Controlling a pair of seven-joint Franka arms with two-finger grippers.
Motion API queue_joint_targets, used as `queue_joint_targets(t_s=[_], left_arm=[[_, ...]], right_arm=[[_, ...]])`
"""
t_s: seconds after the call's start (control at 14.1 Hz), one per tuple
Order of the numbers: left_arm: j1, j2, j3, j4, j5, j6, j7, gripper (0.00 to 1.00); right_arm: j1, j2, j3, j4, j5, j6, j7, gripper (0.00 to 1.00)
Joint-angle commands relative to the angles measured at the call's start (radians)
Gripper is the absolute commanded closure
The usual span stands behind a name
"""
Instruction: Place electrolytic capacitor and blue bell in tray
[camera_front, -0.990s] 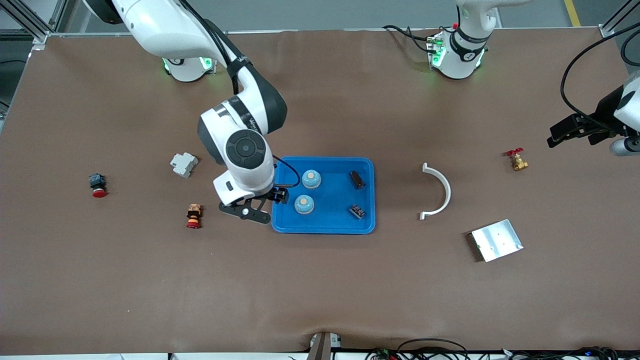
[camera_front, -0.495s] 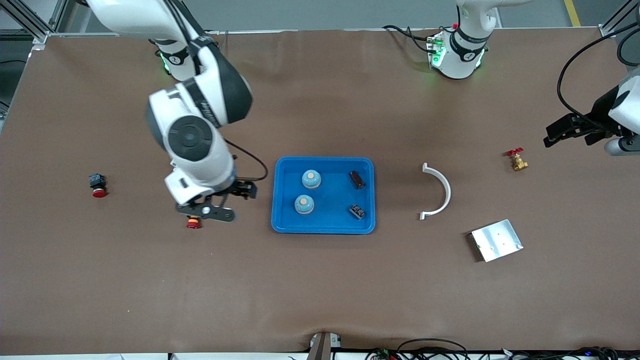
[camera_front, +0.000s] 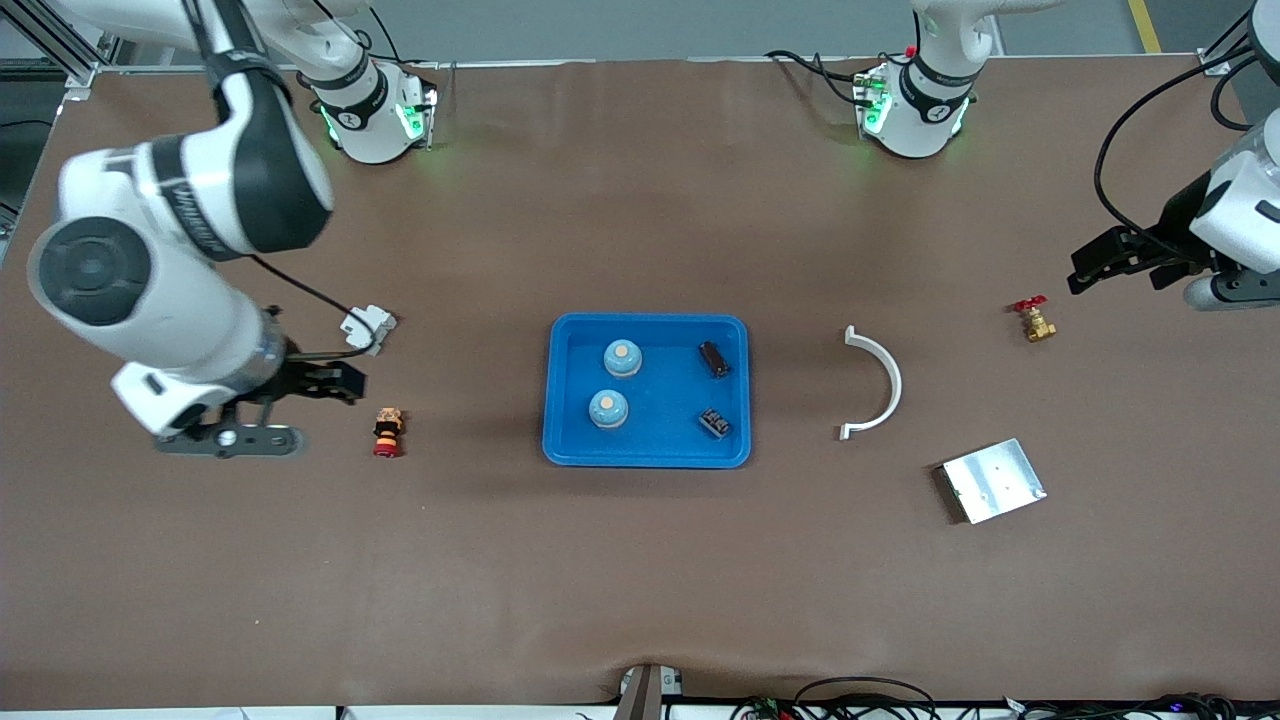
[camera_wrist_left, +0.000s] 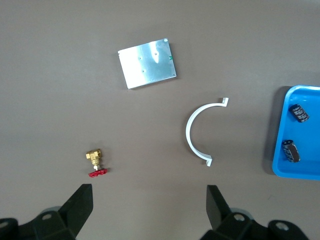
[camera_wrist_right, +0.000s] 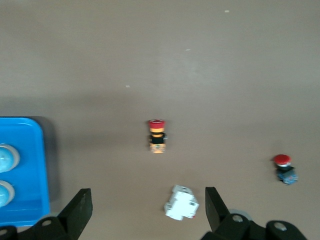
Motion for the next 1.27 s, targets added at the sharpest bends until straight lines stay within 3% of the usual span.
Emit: queue_joint_targets(t_s=[0.0, 0.21, 0.42, 0.57, 0.78, 1.2], left_arm=[[0.005, -0.064, -0.017, -0.036, -0.017, -0.007, -0.008, 0.0], [0.01, -0.078, -0.023, -0.039, -0.026, 0.001, -0.006, 0.0], [0.01, -0.072, -0.022, -0.012, -0.017, 0.013, -0.005, 0.0], [0.011, -0.055, -0.014, 0.025, -0.019, 0.015, -0.003, 0.0], [0.011, -0.036, -0.008, 0.056, -0.002, 0.008, -0.006, 0.0], [0.019, -0.049, -0.008, 0.065, 0.001, -0.014, 0.002, 0.0]], right_arm=[[-0.046, -0.051, 0.016, -0.031, 0.013, -0.041, -0.053, 0.0], [-0.13, -0.063, 0.02, -0.029, 0.023, -0.057, -0.144, 0.0], [-0.231, -0.075, 0.016, -0.029, 0.121, -0.042, -0.263, 0.0], [-0.276, -0.077, 0.016, -0.029, 0.139, -0.042, -0.268, 0.0], [-0.276, -0.123, 0.013, -0.04, 0.135, -0.058, -0.255, 0.0], [-0.275, -0.247, 0.014, -0.164, 0.143, -0.057, -0.212, 0.0]])
